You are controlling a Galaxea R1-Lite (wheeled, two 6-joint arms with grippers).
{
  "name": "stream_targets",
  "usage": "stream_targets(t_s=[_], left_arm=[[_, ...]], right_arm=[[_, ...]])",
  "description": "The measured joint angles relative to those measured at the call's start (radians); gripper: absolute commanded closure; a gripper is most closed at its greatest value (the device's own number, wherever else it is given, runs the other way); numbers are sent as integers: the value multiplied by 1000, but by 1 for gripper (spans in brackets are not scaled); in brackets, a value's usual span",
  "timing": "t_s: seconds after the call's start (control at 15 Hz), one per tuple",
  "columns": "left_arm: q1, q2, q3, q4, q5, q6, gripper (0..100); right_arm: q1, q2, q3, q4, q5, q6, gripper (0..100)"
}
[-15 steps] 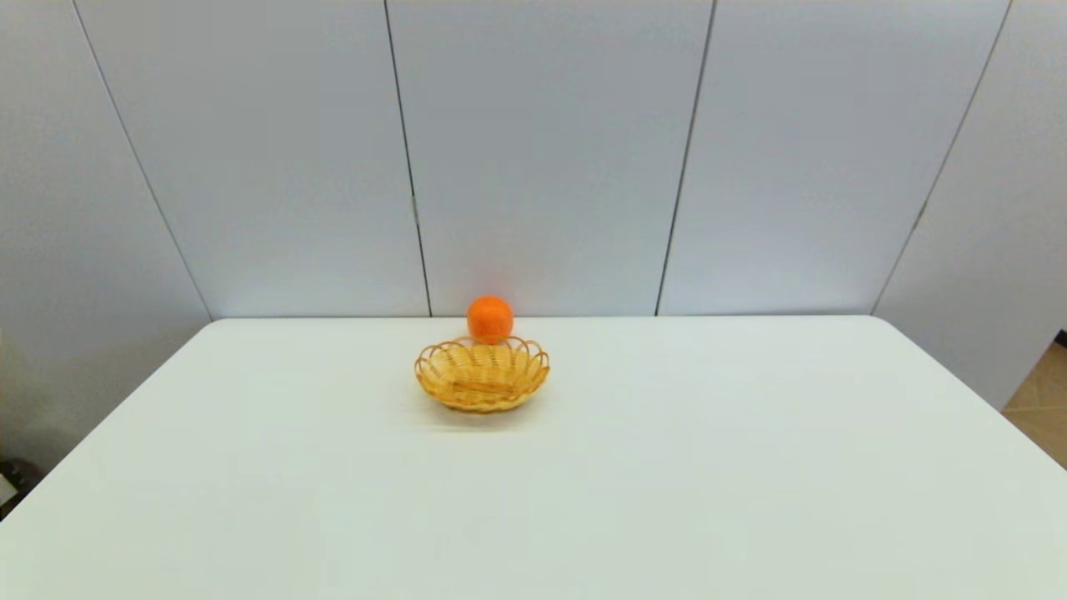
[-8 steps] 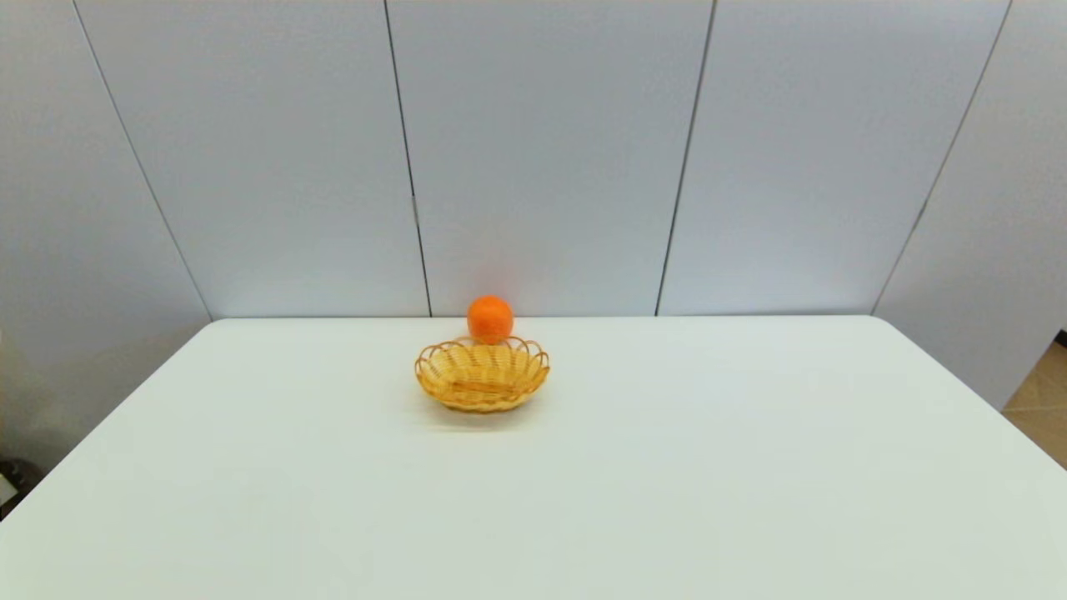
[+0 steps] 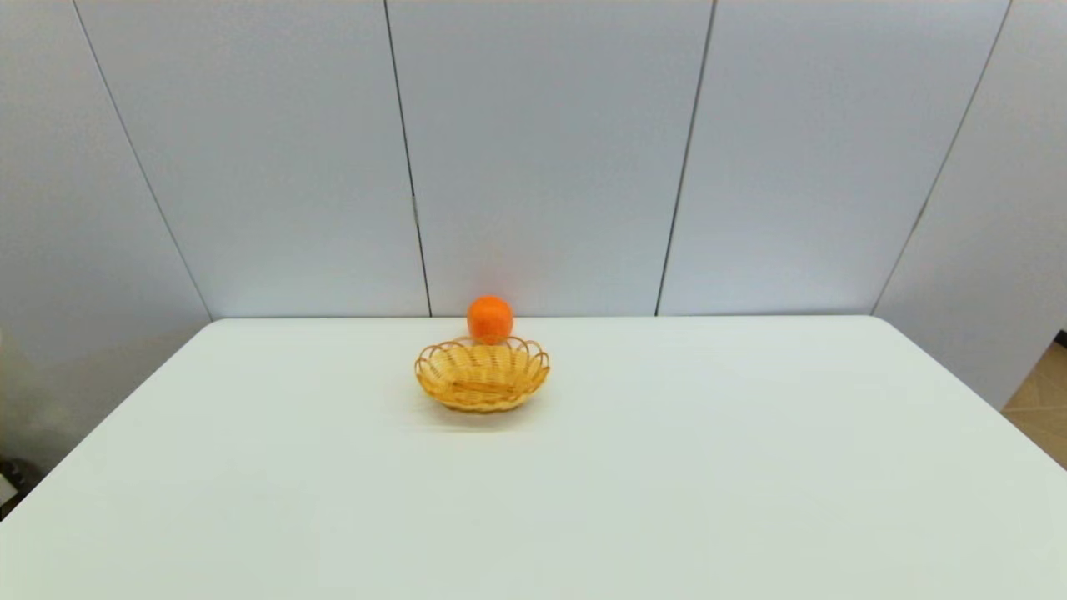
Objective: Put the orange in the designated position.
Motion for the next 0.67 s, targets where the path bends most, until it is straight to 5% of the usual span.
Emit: stream_targets(t_s=[0.67], left_arm=[[0,0,0,0,0,0,0]], right_arm=[[0,0,0,0,0,0,0]])
